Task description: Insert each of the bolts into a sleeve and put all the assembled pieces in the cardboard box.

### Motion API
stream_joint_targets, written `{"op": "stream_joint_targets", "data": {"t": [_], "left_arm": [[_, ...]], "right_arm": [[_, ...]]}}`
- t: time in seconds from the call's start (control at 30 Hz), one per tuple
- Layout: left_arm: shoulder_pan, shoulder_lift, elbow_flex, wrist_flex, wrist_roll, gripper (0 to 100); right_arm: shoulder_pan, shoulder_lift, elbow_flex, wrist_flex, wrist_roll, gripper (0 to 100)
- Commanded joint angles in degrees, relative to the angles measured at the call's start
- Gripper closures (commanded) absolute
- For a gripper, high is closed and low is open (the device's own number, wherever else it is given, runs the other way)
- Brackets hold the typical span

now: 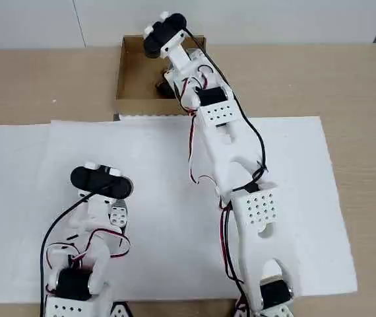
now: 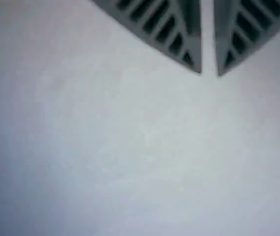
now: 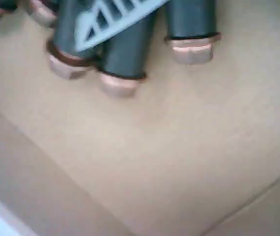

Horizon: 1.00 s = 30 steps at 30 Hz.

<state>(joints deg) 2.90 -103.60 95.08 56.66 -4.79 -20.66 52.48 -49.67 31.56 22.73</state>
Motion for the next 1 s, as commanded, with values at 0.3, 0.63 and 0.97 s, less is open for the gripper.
{"op": "stream_joint_targets", "data": {"t": [0.3, 0.63, 0.97], "left_arm": [[0.35, -0.44, -0.22, -0.44, -0.53, 99], [0.35, -0.44, -0.22, -0.44, -0.53, 99], [0.35, -0.44, -0.22, -0.44, -0.53, 99]], "right_arm": [[2.51, -17.71, -2.99, 8.92, 0.26, 99.6], [5.05, -34.59, -2.99, 29.23, 0.00, 99.6], [6.81, -52.18, -2.90, 56.75, -11.96, 99.6]]}}
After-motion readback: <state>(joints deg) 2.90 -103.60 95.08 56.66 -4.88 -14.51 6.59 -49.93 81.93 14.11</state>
